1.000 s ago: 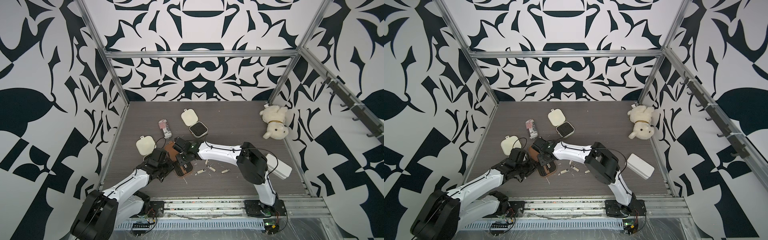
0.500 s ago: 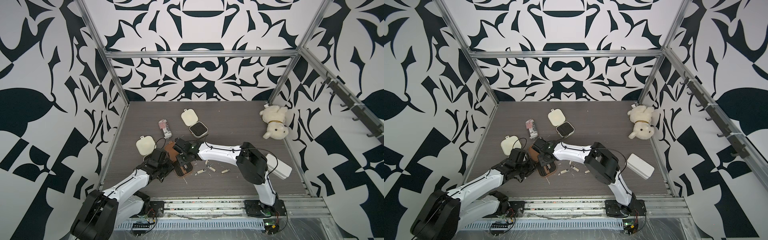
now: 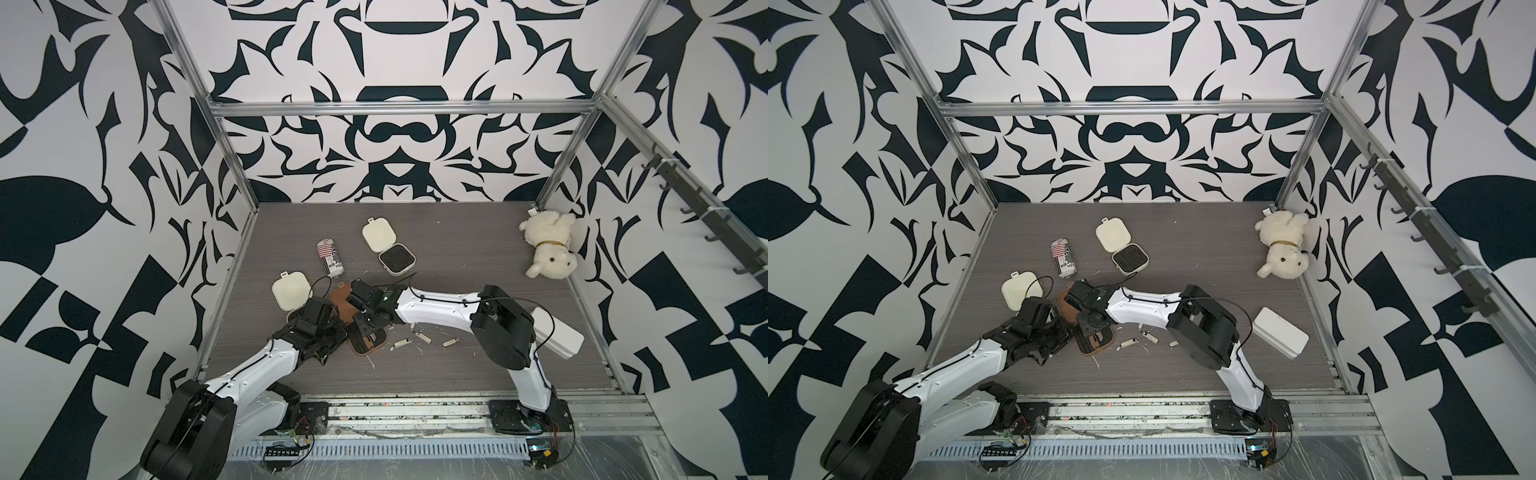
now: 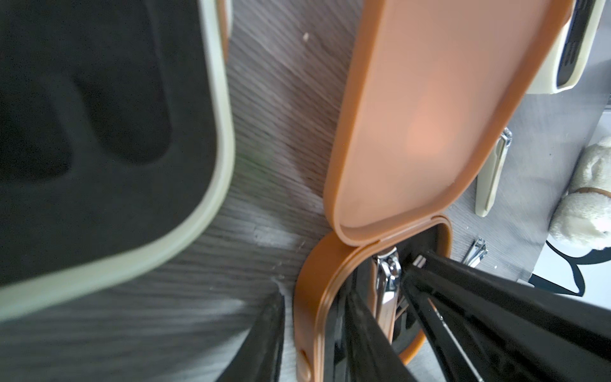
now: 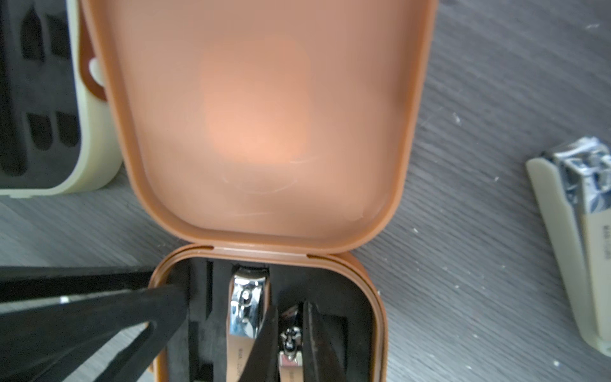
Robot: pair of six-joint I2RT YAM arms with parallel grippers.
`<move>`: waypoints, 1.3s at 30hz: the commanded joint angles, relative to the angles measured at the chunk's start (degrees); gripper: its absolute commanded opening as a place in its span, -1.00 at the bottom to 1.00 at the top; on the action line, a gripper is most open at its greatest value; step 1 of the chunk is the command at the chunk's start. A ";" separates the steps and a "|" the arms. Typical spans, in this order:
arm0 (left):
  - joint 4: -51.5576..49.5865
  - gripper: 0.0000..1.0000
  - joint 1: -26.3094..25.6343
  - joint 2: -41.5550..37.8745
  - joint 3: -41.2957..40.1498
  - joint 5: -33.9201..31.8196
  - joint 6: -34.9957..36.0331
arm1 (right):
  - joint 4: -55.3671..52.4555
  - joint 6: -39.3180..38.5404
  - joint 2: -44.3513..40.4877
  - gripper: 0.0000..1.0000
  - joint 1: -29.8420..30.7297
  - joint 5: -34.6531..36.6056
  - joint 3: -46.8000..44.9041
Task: Organize nail clipper sets
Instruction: Place the nail clipper in the storage box.
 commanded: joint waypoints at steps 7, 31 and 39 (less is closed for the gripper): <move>-3.73 -0.30 -0.13 0.73 -1.43 -2.37 -0.09 | -4.08 -0.22 -3.60 -0.87 1.06 1.03 -1.22; -4.19 -0.30 -0.13 -0.59 -1.11 -1.42 0.00 | -4.29 0.05 -0.49 -0.63 1.02 2.43 3.84; -4.19 -0.30 -0.13 -0.85 -1.16 -1.23 0.00 | -4.74 -0.04 1.28 -0.61 0.74 2.08 5.59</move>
